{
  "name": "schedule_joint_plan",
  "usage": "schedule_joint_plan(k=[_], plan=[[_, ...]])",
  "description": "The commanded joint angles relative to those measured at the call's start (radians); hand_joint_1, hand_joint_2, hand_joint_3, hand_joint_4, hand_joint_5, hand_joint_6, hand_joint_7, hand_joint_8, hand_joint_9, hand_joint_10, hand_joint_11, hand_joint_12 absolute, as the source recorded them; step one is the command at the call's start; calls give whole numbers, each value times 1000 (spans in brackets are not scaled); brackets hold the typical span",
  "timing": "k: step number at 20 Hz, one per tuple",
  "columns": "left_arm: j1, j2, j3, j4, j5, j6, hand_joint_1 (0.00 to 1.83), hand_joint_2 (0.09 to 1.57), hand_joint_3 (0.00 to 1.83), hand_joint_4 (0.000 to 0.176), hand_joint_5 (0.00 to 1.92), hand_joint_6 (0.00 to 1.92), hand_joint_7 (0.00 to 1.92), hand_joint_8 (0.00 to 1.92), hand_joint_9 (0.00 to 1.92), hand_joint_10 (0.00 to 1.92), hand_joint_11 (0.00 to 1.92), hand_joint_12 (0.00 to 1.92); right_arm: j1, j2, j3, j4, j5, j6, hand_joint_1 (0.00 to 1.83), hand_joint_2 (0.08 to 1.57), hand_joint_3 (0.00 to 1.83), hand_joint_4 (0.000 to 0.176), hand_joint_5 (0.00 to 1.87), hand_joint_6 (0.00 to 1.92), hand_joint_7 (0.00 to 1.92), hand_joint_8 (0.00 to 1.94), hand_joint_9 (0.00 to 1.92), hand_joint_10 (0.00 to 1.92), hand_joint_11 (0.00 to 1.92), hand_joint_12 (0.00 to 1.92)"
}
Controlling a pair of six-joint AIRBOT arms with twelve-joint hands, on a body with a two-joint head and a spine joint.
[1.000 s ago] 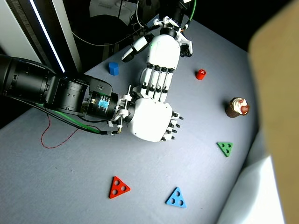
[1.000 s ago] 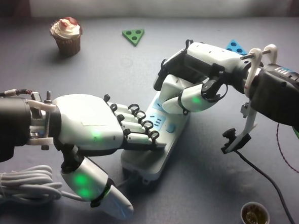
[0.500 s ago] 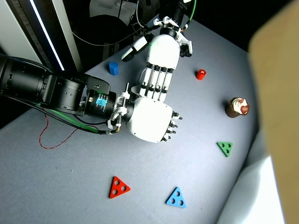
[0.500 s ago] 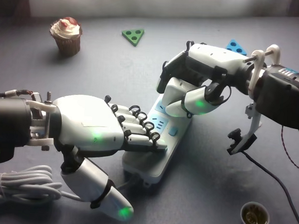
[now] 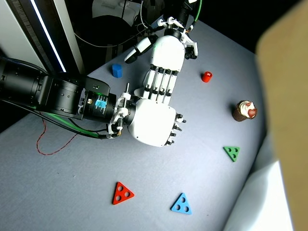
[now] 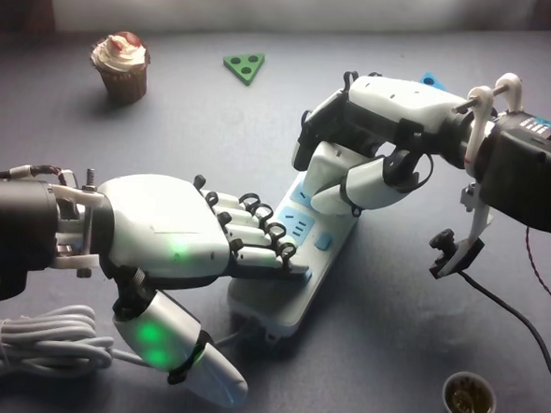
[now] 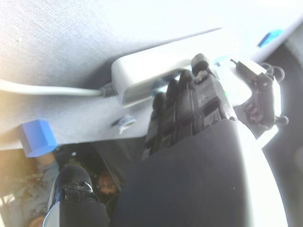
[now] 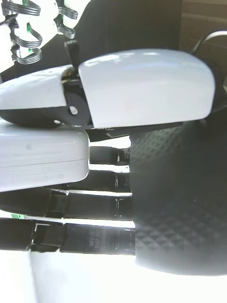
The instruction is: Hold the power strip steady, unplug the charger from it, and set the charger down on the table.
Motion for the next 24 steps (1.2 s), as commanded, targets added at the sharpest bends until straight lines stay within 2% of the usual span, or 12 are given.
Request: schedule_joint_plan(k=[1, 4, 8, 11, 13, 19, 24], plan=[[-1, -7, 5, -19, -37, -6, 0, 946, 2, 0, 76, 7, 113, 7, 103, 6, 136, 36, 21, 19, -1, -10, 123, 15, 1386, 1077, 0, 0, 949, 986, 1071, 743, 1042, 1010, 982, 690], [2, -7, 5, -19, -37, -7, 0, 946, 2, 0, 66, 2, 96, 0, 83, 0, 97, 18, 31, 24, -1, -18, 127, 15, 1386, 1077, 0, 0, 943, 1002, 1078, 724, 1040, 1014, 987, 690], [9, -14, 8, -19, -37, -11, 0, 946, 1, 0, 64, 2, 86, 2, 78, 2, 102, 19, 34, 23, 1, -36, 133, 15, 1384, 1081, 0, 0, 959, 973, 1025, 820, 1041, 1011, 983, 687], [19, -21, 8, -19, -40, -18, 0, 940, 0, 0, 54, 0, 83, 1, 72, 1, 94, 15, 34, 21, 0, -36, 133, 16, 1385, 1081, 1, 0, 946, 986, 1058, 767, 1031, 1032, 979, 692], [21, -25, 8, 8, -40, -44, 0, 942, 0, 0, 63, 3, 97, 6, 87, 6, 106, 19, 34, 21, 0, -36, 133, 16, 1387, 1077, 0, 0, 943, 995, 1076, 730, 1044, 1011, 990, 688], [20, -45, 28, 163, -57, -186, 0, 945, 1, 0, 70, 5, 106, 7, 96, 7, 111, 20, 34, 20, -3, -36, 135, 16, 1386, 1080, 0, 0, 957, 963, 1050, 772, 1037, 1036, 985, 674], [17, -45, 30, 184, -59, -200, 0, 942, 0, 0, 76, 10, 116, 9, 107, 10, 118, 22, 34, 19, -4, -36, 135, 16, 1385, 1080, 0, 0, 966, 985, 1053, 744, 1026, 1038, 974, 669]])
